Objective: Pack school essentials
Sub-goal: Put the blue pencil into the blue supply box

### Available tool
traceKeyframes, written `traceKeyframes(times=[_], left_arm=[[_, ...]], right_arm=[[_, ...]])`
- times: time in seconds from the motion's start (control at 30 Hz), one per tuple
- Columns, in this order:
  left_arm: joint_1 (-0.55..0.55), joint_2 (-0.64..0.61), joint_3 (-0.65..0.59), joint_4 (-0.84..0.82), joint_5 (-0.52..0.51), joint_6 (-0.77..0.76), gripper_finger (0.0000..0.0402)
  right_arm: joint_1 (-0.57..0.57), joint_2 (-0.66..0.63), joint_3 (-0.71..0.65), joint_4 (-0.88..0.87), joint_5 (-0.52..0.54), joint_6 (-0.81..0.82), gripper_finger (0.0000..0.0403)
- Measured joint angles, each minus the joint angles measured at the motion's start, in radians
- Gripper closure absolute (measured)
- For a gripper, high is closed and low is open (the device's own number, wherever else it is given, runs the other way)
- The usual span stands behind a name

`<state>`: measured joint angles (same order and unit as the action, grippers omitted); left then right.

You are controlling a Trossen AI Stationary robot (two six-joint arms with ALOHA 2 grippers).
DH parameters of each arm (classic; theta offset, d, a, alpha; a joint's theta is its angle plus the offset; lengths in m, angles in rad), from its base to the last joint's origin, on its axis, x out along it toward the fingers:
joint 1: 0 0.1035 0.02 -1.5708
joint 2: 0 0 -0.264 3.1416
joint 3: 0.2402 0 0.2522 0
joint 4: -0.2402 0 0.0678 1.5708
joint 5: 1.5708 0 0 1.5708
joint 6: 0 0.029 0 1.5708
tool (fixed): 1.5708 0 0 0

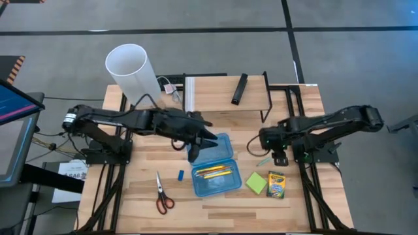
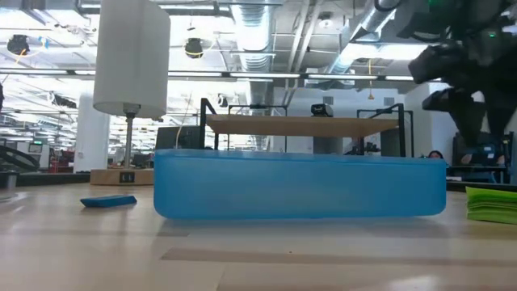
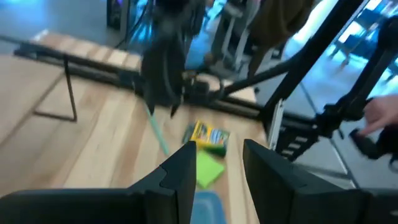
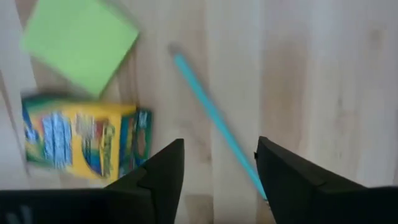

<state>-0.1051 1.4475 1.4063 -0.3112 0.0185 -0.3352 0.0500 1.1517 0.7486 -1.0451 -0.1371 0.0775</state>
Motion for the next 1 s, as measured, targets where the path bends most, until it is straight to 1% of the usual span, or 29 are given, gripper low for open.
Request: traceKeyframes(times=[0.13,0.27,0.33,0.47,0.57,0.7,0.77,0.9,1.0], left_arm=[[-0.013,-0.043,0.0,0.048,-0.013,0.022,0.0285],[-0.042,-0.076,0.0,0.038,-0.09,0.058,0.0285],[-0.054,-0.082,0.0,0.034,-0.109,0.062,0.0285],[-0.08,-0.083,0.0,0.036,-0.143,0.063,0.0285],[-0.103,-0.083,-0.008,0.044,-0.172,0.064,0.0285],[-0.125,-0.111,-0.098,0.13,-0.2,0.05,0.0285],[-0.126,-0.143,-0.161,0.222,-0.207,0.018,0.0285],[-0.13,-0.206,-0.284,0.339,-0.22,-0.038,0.0285],[-0.13,-0.252,-0.335,0.394,-0.238,-0.063,0.0285]], right_arm=[[0.043,0.119,0.0,0.019,0.002,-0.026,0.0179],[0.076,0.239,-0.001,0.071,0.003,-0.051,0.0187],[0.087,0.294,-0.001,0.1,0.004,-0.063,0.019],[0.084,0.377,0.0,0.108,0.005,-0.071,0.0194],[0.076,0.416,0.001,0.108,0.007,-0.075,0.0197],[0.072,0.441,0.004,0.117,0.007,-0.079,0.0202],[0.071,0.451,0.005,0.117,0.008,-0.078,0.0206],[0.071,0.456,0.004,0.118,0.01,-0.081,0.0217],[0.072,0.456,0.004,0.119,0.011,-0.082,0.023]])
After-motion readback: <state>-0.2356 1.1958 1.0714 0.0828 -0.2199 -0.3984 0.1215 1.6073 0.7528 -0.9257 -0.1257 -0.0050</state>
